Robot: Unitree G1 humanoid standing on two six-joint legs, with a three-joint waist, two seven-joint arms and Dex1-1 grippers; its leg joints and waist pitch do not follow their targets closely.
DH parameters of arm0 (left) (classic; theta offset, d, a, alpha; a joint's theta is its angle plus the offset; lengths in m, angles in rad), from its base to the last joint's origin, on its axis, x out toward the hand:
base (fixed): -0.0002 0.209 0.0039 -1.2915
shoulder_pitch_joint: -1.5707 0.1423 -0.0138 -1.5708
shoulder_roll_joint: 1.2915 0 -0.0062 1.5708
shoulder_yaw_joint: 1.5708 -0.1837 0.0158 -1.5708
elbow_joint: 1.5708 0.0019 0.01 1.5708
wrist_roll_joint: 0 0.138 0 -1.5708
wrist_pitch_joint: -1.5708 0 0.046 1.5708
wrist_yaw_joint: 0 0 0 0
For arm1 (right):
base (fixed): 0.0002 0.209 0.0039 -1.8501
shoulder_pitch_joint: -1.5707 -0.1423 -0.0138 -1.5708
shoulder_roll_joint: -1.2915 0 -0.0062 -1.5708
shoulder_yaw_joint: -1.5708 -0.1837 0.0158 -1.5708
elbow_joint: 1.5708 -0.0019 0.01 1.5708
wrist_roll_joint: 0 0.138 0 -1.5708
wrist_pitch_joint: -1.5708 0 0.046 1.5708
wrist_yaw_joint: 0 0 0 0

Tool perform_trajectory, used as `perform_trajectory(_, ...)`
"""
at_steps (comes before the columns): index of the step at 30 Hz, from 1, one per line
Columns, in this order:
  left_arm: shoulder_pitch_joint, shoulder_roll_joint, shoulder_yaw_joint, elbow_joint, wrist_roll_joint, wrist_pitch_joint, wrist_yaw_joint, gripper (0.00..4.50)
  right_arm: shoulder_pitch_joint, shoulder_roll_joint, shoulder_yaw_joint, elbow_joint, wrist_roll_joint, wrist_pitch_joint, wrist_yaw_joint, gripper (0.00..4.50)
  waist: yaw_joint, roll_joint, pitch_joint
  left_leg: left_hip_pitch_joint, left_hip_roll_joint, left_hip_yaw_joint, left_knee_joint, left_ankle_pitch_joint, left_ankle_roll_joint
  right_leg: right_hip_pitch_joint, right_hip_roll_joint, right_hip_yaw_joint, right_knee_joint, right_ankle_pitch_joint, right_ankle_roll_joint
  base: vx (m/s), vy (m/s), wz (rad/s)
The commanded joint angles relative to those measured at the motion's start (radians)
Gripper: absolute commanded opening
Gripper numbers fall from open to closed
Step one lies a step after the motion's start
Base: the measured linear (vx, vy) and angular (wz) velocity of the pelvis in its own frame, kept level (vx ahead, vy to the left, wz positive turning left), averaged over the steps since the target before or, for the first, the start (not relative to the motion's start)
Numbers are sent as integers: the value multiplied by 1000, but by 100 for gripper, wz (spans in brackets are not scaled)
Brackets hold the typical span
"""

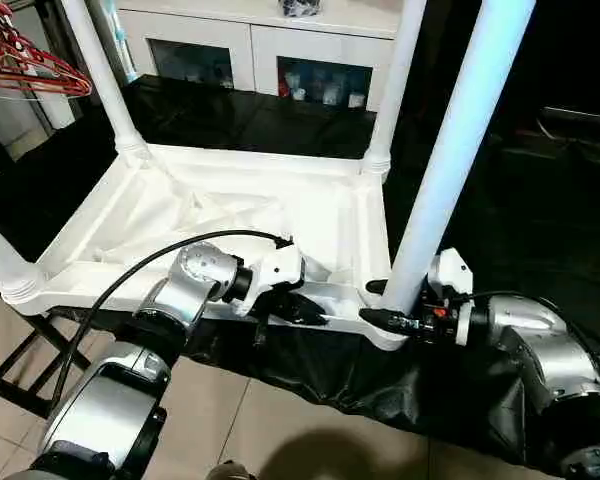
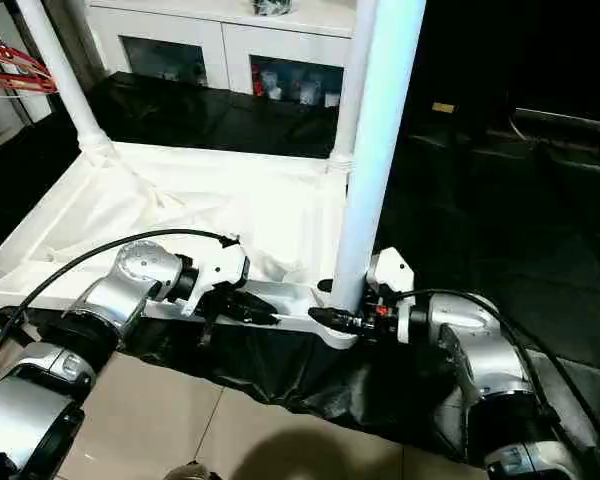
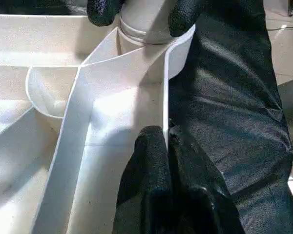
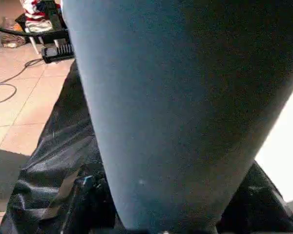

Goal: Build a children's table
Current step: Rotate leg to tighten

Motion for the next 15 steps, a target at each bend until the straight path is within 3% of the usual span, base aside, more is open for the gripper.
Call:
perform_trajectory(1, -21, -15, 10, -35, -17, -7, 43, 0, 28, 20, 65, -25, 15, 38, 74, 200, -2, -13, -67, 0, 3, 10, -53, -155, 87, 61, -42, 31, -48, -79, -249, 0, 0, 0)
perform_trajectory(8, -57, -70, 32, 5, 4, 16, 208, 0, 42, 88, 37, -3, -3, 44, -81, 200, 8, -12, -63, 3, 4, 10, -56, -181, 74, 58, -44, 32, -56, -138, -232, 0, 0, 0)
perform_trajectory(10, -70, -94, 41, 15, 9, 30, 268, 0, 29, 129, 18, 33, -33, 41, -194, 199, 8, -13, -59, 7, 0, 9, -62, -221, 39, 54, -47, 33, -67, -251, -195, 0, 0, 0)
perform_trajectory(12, -74, -101, 44, 18, 11, 34, 286, 0, 23, 141, 13, 45, -45, 44, -232, 199, 5, -13, -55, 8, -1, 7, -68, -243, 26, 54, -47, 32, -76, -326, -165, 0, 0, 0)
perform_trajectory(15, -88, -133, 46, 30, 21, 48, 349, 0, -16, 200, -23, 120, -76, 50, -402, 197, -11, -13, -55, 6, -3, 5, -72, -255, 12, 51, -46, 33, -78, -352, -151, 0, 0, 0)
